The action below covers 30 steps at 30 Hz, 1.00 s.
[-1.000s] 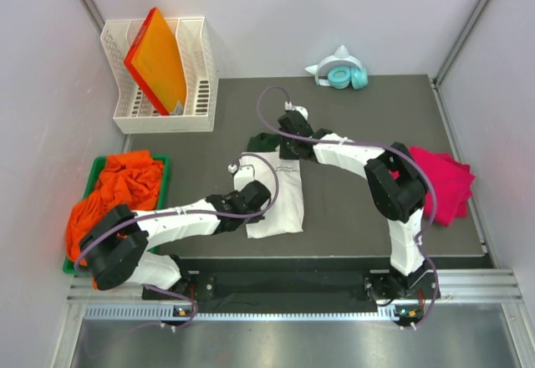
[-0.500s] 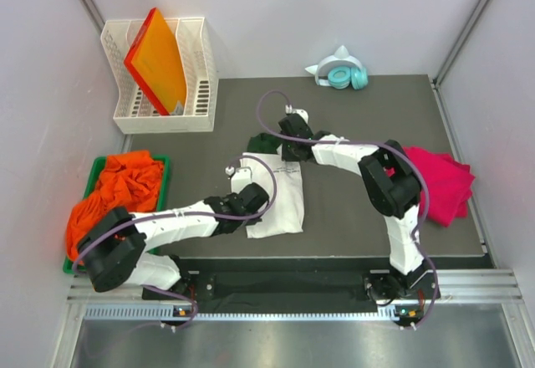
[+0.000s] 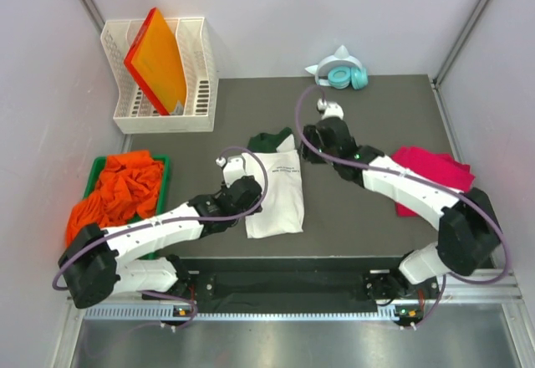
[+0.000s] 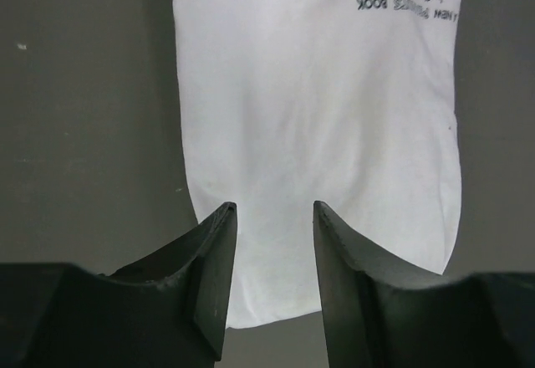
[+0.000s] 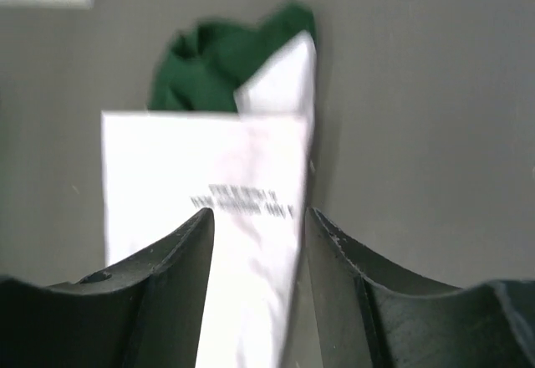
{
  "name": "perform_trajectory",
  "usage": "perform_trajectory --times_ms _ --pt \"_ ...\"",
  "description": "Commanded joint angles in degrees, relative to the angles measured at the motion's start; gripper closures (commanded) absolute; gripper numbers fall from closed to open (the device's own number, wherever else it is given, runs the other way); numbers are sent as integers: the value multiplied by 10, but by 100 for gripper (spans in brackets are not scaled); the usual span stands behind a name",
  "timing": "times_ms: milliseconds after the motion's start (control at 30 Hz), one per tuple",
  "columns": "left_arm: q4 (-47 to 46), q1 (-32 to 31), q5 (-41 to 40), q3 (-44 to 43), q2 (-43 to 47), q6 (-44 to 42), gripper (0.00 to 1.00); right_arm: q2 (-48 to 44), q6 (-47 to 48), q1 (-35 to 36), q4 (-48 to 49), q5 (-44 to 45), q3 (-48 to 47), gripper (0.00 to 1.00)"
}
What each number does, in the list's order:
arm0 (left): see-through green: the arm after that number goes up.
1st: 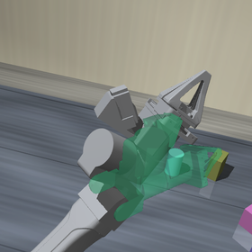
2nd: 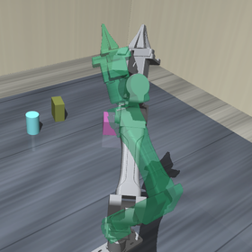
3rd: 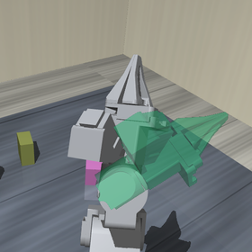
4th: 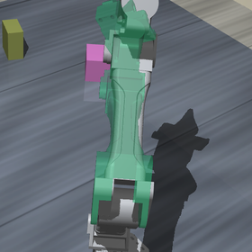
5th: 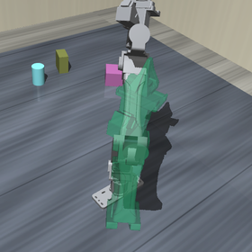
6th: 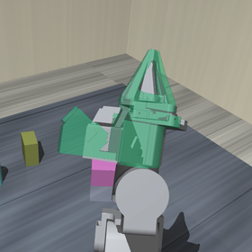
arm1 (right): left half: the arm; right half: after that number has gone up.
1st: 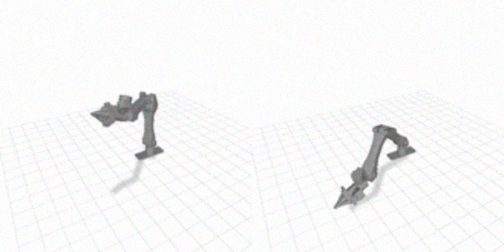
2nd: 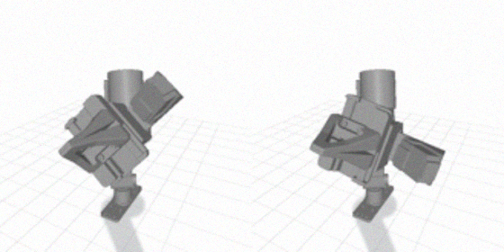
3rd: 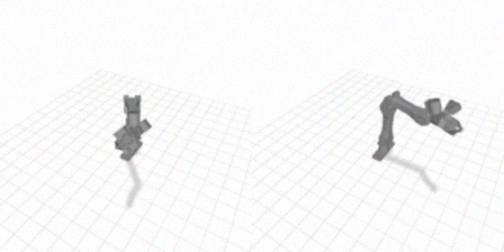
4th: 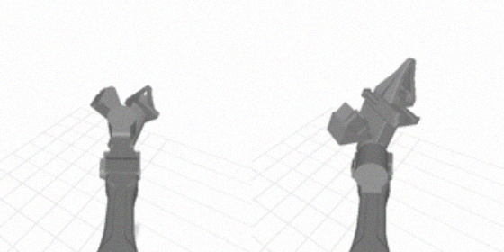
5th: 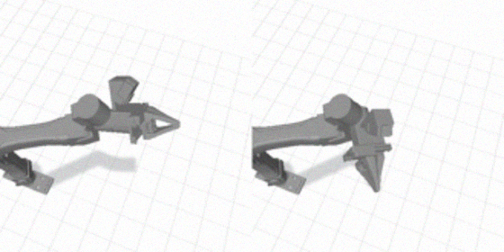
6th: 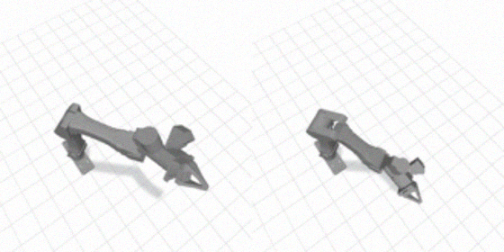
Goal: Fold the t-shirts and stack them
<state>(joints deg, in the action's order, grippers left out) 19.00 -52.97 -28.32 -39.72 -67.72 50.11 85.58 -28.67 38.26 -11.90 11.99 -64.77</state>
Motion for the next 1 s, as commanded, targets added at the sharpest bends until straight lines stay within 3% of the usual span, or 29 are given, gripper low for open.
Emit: perform_trajectory --times_ms 0,167,500,733,967 --pt "-27 -5 13 47 20 47 55 -51 -26 30 6 -27 138 53" --pt "-31 -15 5 65 20 71 54 -98 -58 73 19 -29 240 52" --pt "44 -53 -46 37 11 91 49 -154 -85 164 -4 36 278 32" --pt "81 -64 -63 21 10 98 49 -183 -106 202 -24 54 285 32" --pt "82 -67 -59 21 0 104 50 -157 -129 233 -9 49 312 35"
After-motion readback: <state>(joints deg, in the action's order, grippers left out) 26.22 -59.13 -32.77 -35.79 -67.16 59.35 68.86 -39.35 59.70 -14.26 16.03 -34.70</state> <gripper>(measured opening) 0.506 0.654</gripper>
